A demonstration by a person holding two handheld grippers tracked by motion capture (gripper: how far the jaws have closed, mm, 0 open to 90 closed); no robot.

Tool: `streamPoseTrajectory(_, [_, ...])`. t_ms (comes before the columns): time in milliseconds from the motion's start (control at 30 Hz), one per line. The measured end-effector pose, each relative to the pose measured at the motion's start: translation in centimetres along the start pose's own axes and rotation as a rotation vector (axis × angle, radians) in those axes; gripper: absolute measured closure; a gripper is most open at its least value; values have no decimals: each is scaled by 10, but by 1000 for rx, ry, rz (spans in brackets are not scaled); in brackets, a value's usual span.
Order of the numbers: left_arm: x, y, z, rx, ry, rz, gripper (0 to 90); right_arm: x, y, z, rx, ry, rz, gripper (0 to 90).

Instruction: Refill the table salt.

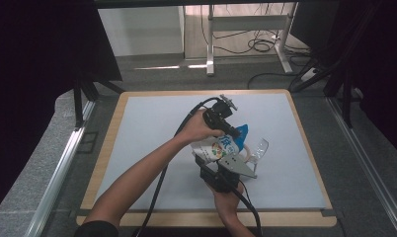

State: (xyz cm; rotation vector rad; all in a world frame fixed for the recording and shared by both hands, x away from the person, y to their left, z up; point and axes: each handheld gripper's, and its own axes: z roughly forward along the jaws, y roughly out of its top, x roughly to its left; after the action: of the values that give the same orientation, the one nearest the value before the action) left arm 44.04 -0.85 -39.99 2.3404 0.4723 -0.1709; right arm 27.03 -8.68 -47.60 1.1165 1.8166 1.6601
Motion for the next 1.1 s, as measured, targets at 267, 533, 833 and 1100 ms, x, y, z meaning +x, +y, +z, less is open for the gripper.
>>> streamPoseTrajectory(267, [0, -1, -1, -1, 2, 2, 898, 1, 0, 0, -3, 1, -3, 565])
streamPoseTrajectory(533, [0, -2, -1, -3, 4, 1, 898, 1, -1, 0, 1, 3, -6, 565])
streamPoseTrajectory(833, [0, -4, -1, -7, 7, 0, 898, 1, -3, 1, 4, 2, -9, 567])
streamPoseTrajectory(1100, [-1, -7, -2, -16, 14, -1, 898, 2, -6, 2, 7, 3, -20, 569])
